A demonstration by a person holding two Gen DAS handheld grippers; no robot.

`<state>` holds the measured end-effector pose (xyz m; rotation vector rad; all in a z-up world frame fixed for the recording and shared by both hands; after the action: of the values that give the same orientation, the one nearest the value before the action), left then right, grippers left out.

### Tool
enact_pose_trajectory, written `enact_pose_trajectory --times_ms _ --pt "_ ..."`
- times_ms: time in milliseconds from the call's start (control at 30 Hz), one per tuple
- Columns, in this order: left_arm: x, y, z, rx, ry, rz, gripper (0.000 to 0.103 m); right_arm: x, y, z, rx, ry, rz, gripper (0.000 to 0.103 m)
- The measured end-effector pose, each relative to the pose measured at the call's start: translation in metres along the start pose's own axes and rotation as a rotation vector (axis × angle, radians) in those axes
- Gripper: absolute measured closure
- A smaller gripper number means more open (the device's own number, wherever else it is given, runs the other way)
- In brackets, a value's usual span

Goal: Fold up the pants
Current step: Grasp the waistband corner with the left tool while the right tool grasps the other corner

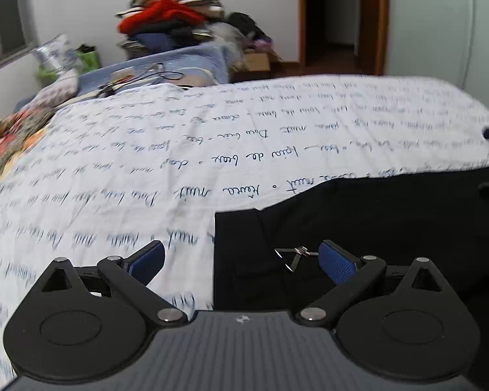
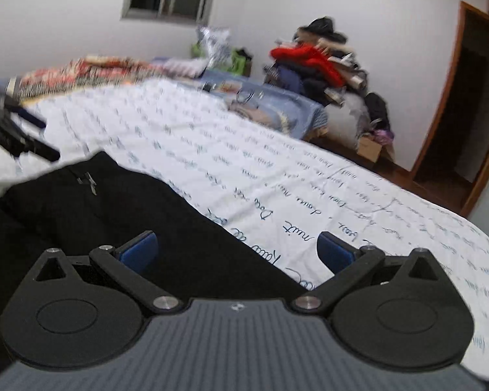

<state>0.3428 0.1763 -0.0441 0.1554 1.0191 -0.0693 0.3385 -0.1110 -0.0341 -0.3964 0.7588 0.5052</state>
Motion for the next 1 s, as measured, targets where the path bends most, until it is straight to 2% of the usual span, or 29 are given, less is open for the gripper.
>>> enact_pose_trajectory --times_ms 67,133,267,333,467,600,633,667,700,733,767,800,833,933,1000 --pt "0.013 0.001 0.010 0.041 0.002 -0.022 0.002 0.025 -0.003 0.004 -0.039 0.042 0.007 0.000" --pt "0.025 0.005 0.021 0.063 -0.013 -0.056 0.002 0.051 -0.005 0.007 -0.077 0.113 0.051 0.000" --pt "0.042 0.010 0.037 0.139 -0.039 -0.140 0.002 0.085 -0.008 0.012 -0.130 0.198 0.113 0.000" --pt "0.056 0.009 0.040 0.186 0.000 -0.184 0.002 0.095 -0.010 0.014 -0.134 0.229 0.162 0.001" --pt "0.080 0.006 0.035 0.213 0.077 -0.285 0.002 0.116 -0.014 0.012 -0.121 0.296 0.249 0.004" --pt "0.090 0.003 0.032 0.205 0.070 -0.330 0.003 0.125 -0.019 0.007 -0.082 0.344 0.335 0.015" --pt "0.089 0.003 0.032 0.200 0.066 -0.334 0.004 0.125 -0.020 0.006 -0.077 0.343 0.352 0.023" --pt "0.088 0.002 0.032 0.198 0.058 -0.335 0.008 0.123 -0.019 0.006 -0.081 0.336 0.368 0.029" --pt "0.085 -0.001 0.031 0.209 0.051 -0.343 0.023 0.120 -0.017 0.006 -0.092 0.326 0.387 0.043" --pt "0.082 -0.002 0.031 0.217 0.044 -0.326 0.033 0.117 -0.015 0.006 -0.097 0.322 0.397 0.056" --pt "0.079 -0.002 0.031 0.223 0.030 -0.287 0.040 0.115 -0.014 0.007 -0.098 0.318 0.400 0.064" --pt "0.077 -0.002 0.031 0.235 0.018 -0.260 0.049 0.113 -0.013 0.007 -0.098 0.314 0.399 0.076" --pt "0.074 -0.002 0.030 0.240 0.009 -0.254 0.054 0.112 -0.013 0.007 -0.097 0.307 0.395 0.082" --pt "0.067 0.000 0.029 0.214 0.001 -0.262 0.065 0.107 -0.012 0.008 -0.102 0.274 0.338 0.095" --pt "0.063 0.003 0.029 0.184 -0.006 -0.262 0.073 0.103 -0.008 0.010 -0.115 0.246 0.294 0.096"
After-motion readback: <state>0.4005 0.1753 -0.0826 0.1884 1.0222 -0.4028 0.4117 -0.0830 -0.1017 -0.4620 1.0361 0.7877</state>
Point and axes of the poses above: each gripper's, at about its wrist camera, not at the fingertips, and x roughly the way its jaws point, y to its left, z to its top, the point moved 8 cm from there along x, roughly the way its jaws point, and after that the axes turned 15 degrees about y, right-handed, at the moved point
